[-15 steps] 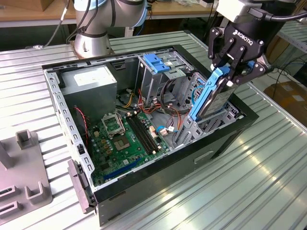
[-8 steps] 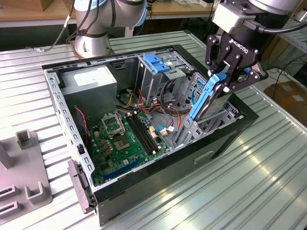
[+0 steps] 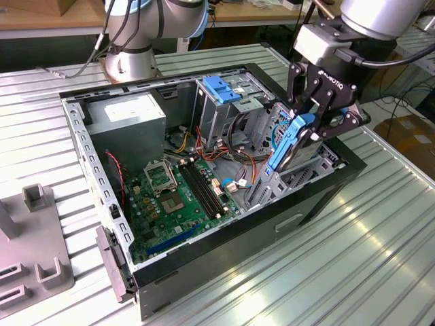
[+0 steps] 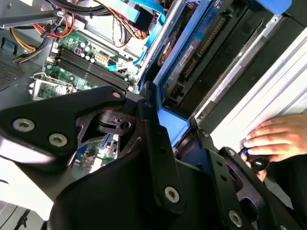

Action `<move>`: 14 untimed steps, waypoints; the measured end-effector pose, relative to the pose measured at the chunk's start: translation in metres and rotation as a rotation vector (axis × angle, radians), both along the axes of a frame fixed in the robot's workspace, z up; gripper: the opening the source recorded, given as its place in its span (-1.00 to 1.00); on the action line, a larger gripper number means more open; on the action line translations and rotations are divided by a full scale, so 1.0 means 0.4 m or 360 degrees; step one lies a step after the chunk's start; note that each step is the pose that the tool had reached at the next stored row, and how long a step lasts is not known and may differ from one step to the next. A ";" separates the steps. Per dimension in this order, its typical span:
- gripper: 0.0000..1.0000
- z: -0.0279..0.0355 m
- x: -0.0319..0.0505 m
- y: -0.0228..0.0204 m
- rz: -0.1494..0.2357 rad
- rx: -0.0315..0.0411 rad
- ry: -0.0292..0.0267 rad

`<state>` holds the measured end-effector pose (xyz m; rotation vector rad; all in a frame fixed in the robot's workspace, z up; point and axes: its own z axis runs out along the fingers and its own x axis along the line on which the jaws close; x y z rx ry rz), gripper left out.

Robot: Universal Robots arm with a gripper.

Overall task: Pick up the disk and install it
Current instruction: 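Insert the disk into the insertion slot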

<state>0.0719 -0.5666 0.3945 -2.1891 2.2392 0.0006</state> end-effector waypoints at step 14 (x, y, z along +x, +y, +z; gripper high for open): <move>-0.26 -0.057 0.002 0.000 0.0000 0.0000 0.00000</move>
